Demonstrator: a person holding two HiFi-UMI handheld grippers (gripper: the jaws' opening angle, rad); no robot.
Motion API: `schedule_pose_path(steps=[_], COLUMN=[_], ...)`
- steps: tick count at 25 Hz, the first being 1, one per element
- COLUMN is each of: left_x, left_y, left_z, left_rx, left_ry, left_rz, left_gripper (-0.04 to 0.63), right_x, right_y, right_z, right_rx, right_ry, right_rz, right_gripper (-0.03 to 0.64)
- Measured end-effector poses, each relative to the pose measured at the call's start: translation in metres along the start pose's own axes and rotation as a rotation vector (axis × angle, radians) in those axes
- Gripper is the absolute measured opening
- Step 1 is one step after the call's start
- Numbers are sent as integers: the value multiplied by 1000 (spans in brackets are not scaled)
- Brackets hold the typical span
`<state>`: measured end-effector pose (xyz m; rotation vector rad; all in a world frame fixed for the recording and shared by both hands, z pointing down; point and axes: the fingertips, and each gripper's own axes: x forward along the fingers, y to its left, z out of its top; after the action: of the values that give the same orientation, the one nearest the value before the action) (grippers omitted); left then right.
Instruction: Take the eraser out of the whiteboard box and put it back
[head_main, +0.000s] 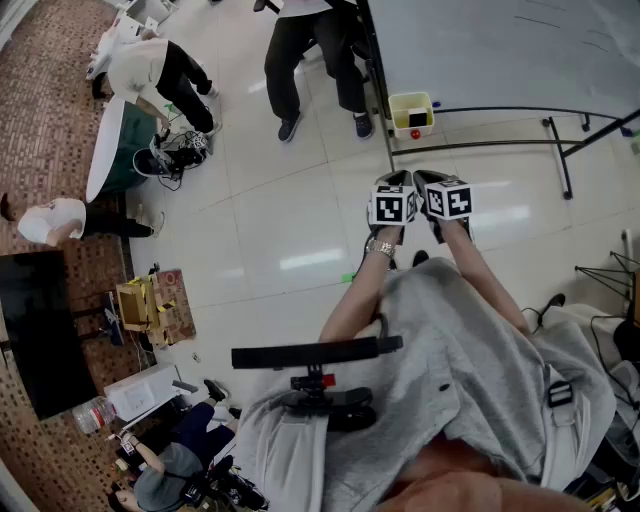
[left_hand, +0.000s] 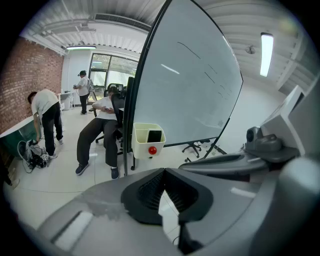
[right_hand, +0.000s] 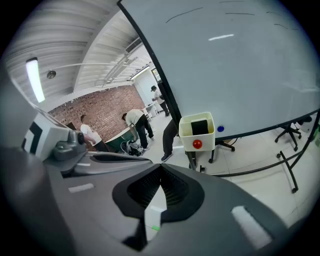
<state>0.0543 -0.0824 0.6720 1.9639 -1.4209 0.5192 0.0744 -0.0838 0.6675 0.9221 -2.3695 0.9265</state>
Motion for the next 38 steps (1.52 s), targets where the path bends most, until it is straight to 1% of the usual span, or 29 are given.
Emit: schedule_pose_path(steps=[4, 8, 11, 14, 16, 20, 23, 25, 27, 29, 32, 35, 38], left_x=[3, 1, 2, 12, 20, 37, 46, 49, 55, 64, 76, 80, 86], left_y=[-4, -1, 13, 32, 40, 68, 97, 111, 117, 117, 119, 125, 132], left_z=[0, -1, -11, 0, 15, 41, 73, 94, 106, 109, 112, 123, 136], left_rx=[-13, -19, -31, -43, -37, -6, -14, -6, 28, 56, 64, 67, 81], left_ry=[1, -17, 14, 7, -9, -6, -26, -37, -34, -23, 4, 2, -6], left_rz=[5, 38, 56, 64, 49, 20, 13, -4, -27, -50, -73, -67, -48], left_gripper=[3, 3, 3, 3, 3, 3, 3, 3, 3, 3, 3, 3, 3], right_x=[-2, -2, 7, 19, 30, 56, 66, 74, 80, 86, 89, 86, 93], right_y=[-4, -12, -13, -16, -25, -52, -68, -72, -75, -77, -85, -98, -108], right_z=[0, 10, 16, 27, 37, 63, 90, 106, 114, 115, 111, 110, 112], right_rx=[-3, -10, -18, -25, -33, -51, -42, -32, -17, -10, -17, -41, -61], right_ry=[3, -41, -57, -63, -62, -43, -55, -68, -77, -73, -50, -30, -2], right_rz=[6, -12, -19, -23, -58, -189, -261, -293, -321, -342, -364, -396, -397], right_gripper=[3, 3, 3, 3, 3, 6, 18, 29, 51, 80, 171, 217, 241])
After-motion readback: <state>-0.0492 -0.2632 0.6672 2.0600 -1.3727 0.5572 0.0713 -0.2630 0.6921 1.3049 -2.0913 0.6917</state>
